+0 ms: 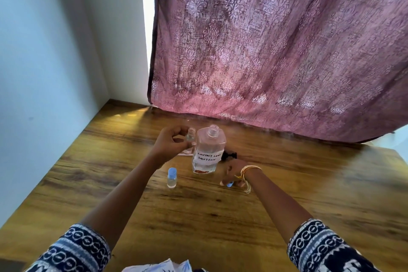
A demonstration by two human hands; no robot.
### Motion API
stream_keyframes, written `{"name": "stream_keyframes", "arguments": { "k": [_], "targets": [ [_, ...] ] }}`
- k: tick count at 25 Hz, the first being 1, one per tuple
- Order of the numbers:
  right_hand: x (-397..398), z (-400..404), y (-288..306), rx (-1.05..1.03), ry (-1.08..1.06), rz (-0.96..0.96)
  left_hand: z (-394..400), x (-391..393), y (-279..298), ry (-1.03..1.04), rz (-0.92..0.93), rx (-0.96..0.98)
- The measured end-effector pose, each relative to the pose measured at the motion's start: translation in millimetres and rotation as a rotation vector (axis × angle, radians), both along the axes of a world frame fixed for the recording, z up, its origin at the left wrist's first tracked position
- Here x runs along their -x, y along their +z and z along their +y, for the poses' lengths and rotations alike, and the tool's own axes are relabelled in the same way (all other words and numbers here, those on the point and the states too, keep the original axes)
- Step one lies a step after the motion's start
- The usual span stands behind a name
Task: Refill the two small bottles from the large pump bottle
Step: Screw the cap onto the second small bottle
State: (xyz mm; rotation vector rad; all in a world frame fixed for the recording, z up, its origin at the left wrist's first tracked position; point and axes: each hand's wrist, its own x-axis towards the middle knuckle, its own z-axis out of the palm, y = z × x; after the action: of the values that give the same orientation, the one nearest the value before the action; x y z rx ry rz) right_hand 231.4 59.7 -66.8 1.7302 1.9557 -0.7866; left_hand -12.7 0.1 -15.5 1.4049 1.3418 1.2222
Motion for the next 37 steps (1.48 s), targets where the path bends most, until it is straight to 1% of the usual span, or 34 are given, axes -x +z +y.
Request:
{"name": "stream_keyframes", "arguments": {
  "k": [1,3,5,8,10,13,16,19,22,26,32,37],
  "targets": [
    [1,-4,-5,-0.01,-0.015,0.016,-2,-1,0,0.002,-0.002,-0.004],
    [1,-12,-9,-0.004,-0.127,0.147,-8,-1,-1,-0.004,-0.005,-0.014],
    [-1,-19,-7,0.027,-0.305,0.358,-15,-3,-2,-0.016,-0.008,-0.023],
    [0,-35,3,0.094,-0.643,0.752,-26,-10,-5,-0.006,-0.007,-0.022],
    [1,-47,11,0.13,-0.785,0.956,-35,-16,-9,-0.016,-0.007,-0.028],
    [5,-69,23,0.111,-0.891,1.162,-47,-30,-16,-0.024,-0.012,0.006],
    [5,-85,30,0.031,-0.975,1.278,-59,-48,-23,-0.018,0.001,0.051],
    [5,-97,34,-0.066,-0.928,1.298,-71,-63,-32,-0.032,-0.008,0.069],
    [6,-103,43,-0.278,-0.796,1.254,-77,-74,-34,-0.031,-0.008,0.072],
    [10,-105,63,-0.444,-0.715,1.371,-77,-76,-31,-0.025,-0.047,0.086],
    [15,-104,83,-0.492,-0.402,1.303,-75,-72,-20,-0.03,-0.066,0.092],
    [16,-101,82,-0.463,-0.24,1.254,-72,-69,-25,-0.055,-0.051,0.111]
  ]
}}
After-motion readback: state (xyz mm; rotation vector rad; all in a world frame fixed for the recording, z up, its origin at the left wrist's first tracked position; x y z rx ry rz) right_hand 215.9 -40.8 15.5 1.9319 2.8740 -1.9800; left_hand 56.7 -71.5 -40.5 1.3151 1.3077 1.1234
